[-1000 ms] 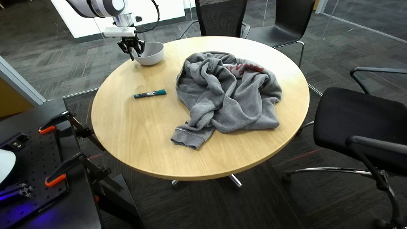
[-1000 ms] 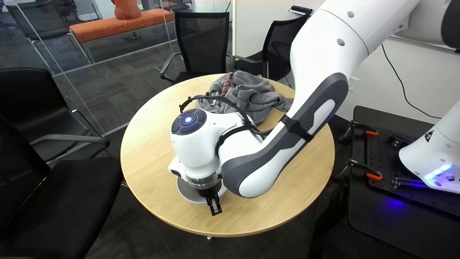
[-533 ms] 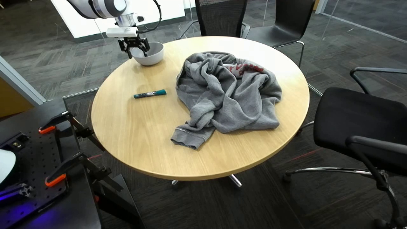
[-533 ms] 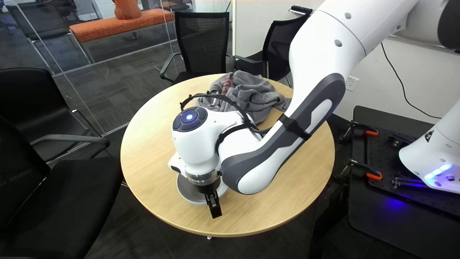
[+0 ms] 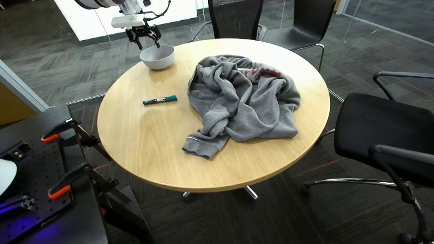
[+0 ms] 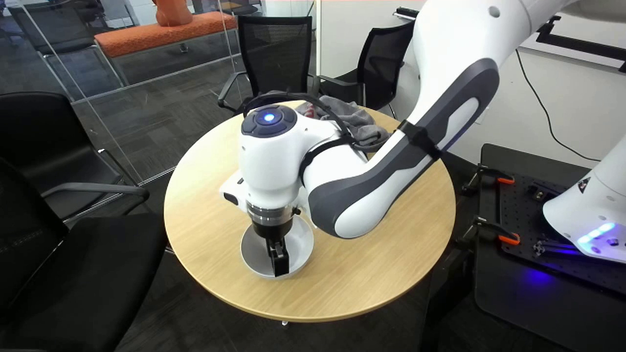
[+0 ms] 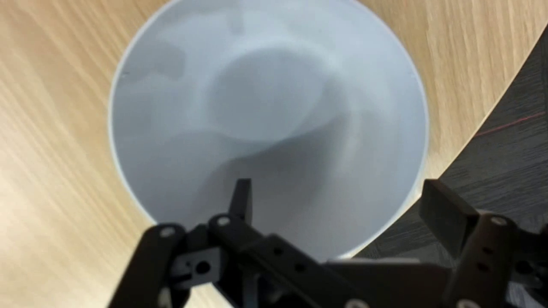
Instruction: Slide the bowl to the left then put the pen inside the bowl
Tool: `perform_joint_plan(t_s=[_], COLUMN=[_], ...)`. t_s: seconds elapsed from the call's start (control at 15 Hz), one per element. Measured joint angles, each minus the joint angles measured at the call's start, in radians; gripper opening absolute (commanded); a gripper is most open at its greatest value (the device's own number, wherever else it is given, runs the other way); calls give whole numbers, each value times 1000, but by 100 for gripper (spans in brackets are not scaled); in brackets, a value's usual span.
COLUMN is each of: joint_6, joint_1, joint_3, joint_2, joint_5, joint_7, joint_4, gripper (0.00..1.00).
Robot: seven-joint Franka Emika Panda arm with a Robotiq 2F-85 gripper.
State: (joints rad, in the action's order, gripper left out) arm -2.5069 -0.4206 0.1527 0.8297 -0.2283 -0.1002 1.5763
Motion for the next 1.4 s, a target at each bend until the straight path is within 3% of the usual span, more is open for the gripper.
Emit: perform_joint_plan(t_s=[0.87, 1.4], joint_6=[-161, -193], joint_1=[36, 98], joint_3=[-128, -171], joint_2=[-428, -529], joint_5=[48, 144], joint_7=[501, 748], joint_4=[547, 757], gripper=[100, 100])
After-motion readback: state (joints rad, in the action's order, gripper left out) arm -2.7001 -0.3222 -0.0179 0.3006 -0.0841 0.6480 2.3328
